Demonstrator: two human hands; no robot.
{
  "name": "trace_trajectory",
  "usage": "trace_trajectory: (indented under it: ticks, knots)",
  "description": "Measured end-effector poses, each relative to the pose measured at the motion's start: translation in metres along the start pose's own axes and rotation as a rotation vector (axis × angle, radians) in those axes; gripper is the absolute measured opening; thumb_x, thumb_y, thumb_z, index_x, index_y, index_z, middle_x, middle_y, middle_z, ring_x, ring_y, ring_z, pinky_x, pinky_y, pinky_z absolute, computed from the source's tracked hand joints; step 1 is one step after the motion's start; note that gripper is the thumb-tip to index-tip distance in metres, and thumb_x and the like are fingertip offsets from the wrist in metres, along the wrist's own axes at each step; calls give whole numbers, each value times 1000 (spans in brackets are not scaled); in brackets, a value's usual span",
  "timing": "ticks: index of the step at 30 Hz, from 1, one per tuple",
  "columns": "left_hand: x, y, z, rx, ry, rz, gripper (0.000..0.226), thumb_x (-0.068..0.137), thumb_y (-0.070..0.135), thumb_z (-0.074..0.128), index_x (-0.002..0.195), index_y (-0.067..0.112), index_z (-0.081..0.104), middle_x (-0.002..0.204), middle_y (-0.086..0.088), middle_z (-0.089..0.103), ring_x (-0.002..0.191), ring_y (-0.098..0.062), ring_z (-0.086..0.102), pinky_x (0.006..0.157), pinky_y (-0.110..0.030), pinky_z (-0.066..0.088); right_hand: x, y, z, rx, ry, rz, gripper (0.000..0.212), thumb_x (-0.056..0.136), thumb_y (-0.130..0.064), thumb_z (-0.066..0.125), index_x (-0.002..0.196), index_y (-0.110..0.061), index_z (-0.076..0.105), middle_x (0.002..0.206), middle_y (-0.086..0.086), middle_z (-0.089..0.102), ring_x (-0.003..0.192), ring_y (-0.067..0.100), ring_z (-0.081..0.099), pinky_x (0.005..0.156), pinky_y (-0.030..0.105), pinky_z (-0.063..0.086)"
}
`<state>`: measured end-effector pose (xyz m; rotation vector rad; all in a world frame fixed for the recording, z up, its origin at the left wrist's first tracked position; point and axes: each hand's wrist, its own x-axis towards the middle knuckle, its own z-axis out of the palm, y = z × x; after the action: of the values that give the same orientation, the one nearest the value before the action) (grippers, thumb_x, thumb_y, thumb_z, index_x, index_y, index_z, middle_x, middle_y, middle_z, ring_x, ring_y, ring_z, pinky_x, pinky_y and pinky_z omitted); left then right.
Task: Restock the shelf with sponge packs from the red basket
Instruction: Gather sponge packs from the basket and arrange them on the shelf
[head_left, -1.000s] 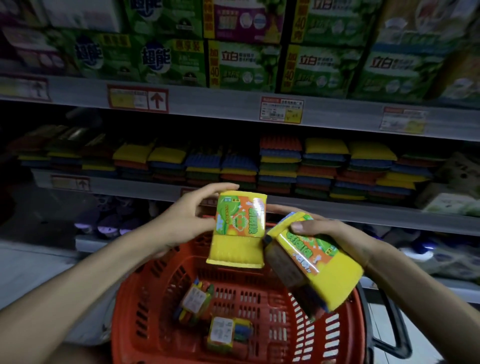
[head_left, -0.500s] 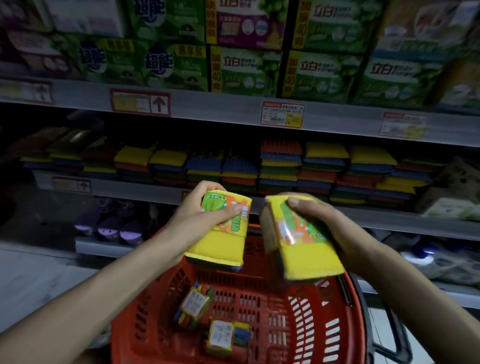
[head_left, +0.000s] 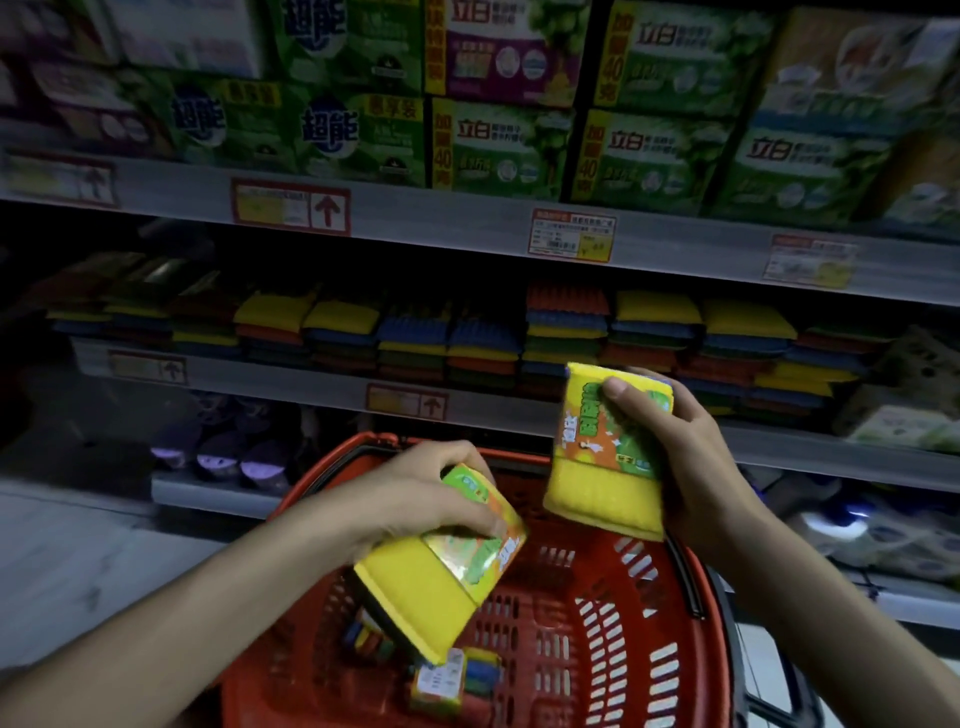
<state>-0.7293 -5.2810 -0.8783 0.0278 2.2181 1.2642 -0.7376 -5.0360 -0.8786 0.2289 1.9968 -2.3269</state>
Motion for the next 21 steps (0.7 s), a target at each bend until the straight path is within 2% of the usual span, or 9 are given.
trace_trajectory:
  ticks: [1, 3, 5, 6, 9, 11, 13, 18, 21]
  knots:
    - [-2, 0, 1, 9, -44, 1, 39, 78, 21, 87, 111, 29, 68, 97, -3, 72, 73, -11, 71, 61, -25, 57, -2, 0, 1, -34, -26, 11, 55, 72, -38, 80, 122, -21, 63, 98, 9, 79, 80, 25, 77, 62, 36, 61]
    - [-4, -2, 5, 0, -133, -36, 68, 74, 24, 91, 134, 34, 60, 111, 2, 71, 89, -5, 72, 76, -22, 59, -8, 2, 7, -106, -81, 47, 51, 76, -41, 78, 121, -22, 64, 93, 9, 78, 75, 23, 76, 60, 33, 59]
    - [-4, -6, 9, 26, -179, -96, 109, 58, 39, 97, 152, 36, 41, 138, 5, 61, 119, -13, 63, 100, -33, 55, -12, 7, 13, -127, -92, 70, 47, 77, -43, 77, 118, -23, 66, 91, 9, 78, 74, 23, 75, 60, 32, 59]
    - [-4, -8, 12, 11, -195, -116, 122, 51, 47, 99, 155, 35, 36, 146, 6, 54, 127, -16, 58, 106, -37, 51, -13, 9, 16, -125, -84, 74, 45, 78, -43, 76, 117, -22, 67, 91, 9, 79, 73, 22, 75, 59, 31, 59]
    - [-5, -10, 25, -146, -182, -122, 146, 30, 69, 95, 157, 32, 32, 141, 3, 59, 125, -17, 60, 107, -39, 50, -13, 11, 19, -104, -61, 97, 41, 83, -45, 74, 114, -19, 67, 87, 9, 78, 70, 21, 74, 57, 29, 58]
    - [-5, -8, 31, -230, -163, -142, 137, 39, 72, 88, 156, 26, 35, 133, 3, 64, 117, -14, 64, 102, -34, 51, -12, 12, 19, -92, -57, 101, 42, 84, -45, 74, 116, -18, 67, 88, 8, 78, 71, 22, 75, 59, 30, 58]
    - [-1, -11, 35, -272, -179, -150, 126, 44, 71, 91, 152, 28, 43, 133, -2, 68, 115, -20, 69, 103, -39, 52, -14, 13, 20, -90, -51, 77, 43, 82, -43, 75, 117, -19, 66, 90, 8, 79, 72, 21, 75, 59, 28, 58]
    - [1, -18, 37, -271, -239, -72, 81, 57, 65, 91, 124, 24, 69, 110, -5, 79, 102, -26, 76, 102, -47, 54, -19, 20, 21, -94, -34, 40, 61, 73, -46, 83, 124, -21, 63, 98, 9, 79, 82, 24, 77, 66, 32, 59]
    - [1, -21, 41, -270, -237, -67, 79, 59, 62, 91, 122, 19, 70, 107, -7, 79, 100, -28, 76, 100, -47, 56, -21, 23, 21, -109, -31, 20, 69, 69, -48, 88, 128, -25, 60, 103, 6, 79, 89, 24, 78, 72, 34, 60]
